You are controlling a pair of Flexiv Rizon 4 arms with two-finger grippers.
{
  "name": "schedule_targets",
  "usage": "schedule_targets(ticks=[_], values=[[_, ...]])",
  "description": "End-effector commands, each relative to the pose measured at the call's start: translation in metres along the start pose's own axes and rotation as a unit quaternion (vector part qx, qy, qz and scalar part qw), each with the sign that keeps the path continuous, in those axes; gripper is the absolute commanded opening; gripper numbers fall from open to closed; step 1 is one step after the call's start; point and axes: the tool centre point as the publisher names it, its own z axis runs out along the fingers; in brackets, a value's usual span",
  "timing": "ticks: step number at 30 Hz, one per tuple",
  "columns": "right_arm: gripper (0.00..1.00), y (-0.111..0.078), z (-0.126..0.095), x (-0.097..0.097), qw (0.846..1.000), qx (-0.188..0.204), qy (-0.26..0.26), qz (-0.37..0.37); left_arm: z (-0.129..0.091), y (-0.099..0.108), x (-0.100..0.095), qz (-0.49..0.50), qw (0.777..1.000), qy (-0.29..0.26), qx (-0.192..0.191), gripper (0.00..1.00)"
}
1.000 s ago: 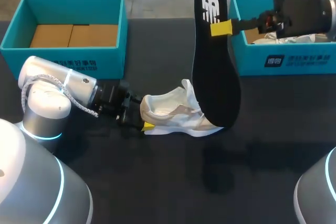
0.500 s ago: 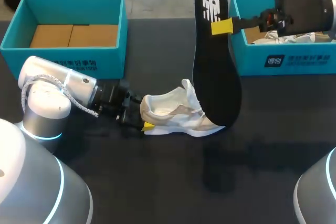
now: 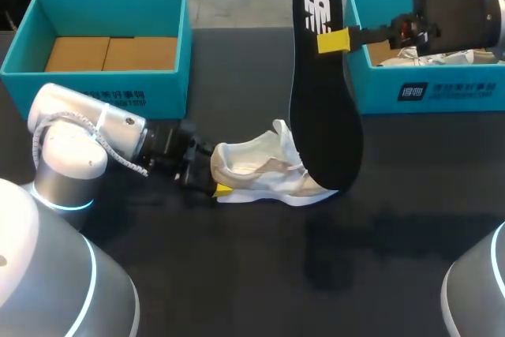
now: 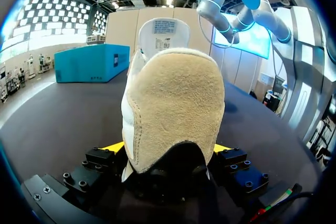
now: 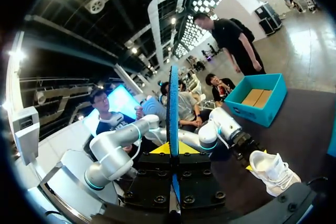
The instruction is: Take the shoe out of the shoebox, open the shoe tongue, remove and reinsert the insole, then place the shoe into the shoebox
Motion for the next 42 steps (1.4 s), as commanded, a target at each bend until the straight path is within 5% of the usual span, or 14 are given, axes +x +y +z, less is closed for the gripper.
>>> schedule_targets(ticks=[1, 10, 33, 42], values=[[0.0, 0.002, 0.003, -0.001, 1.0, 0.002, 0.0, 0.001, 0.001, -0.007, 0.001, 0.002, 1.0, -0.005, -0.018, 1.0], [0.0, 0.002, 0.003, -0.001, 1.0, 0.002, 0.0, 0.001, -0.005, -0.016, 0.004, 0.011, 0.999, 0.0, -0.031, 1.0], [0.0, 0.002, 0.003, -0.001, 1.0, 0.002, 0.0, 0.001, -0.041, -0.038, 0.004, 0.011, 0.985, -0.029, -0.168, 1.0], [0.0, 0.002, 0.003, -0.001, 1.0, 0.002, 0.0, 0.001, -0.047, -0.043, 0.004, 0.015, 0.984, -0.033, -0.173, 1.0]])
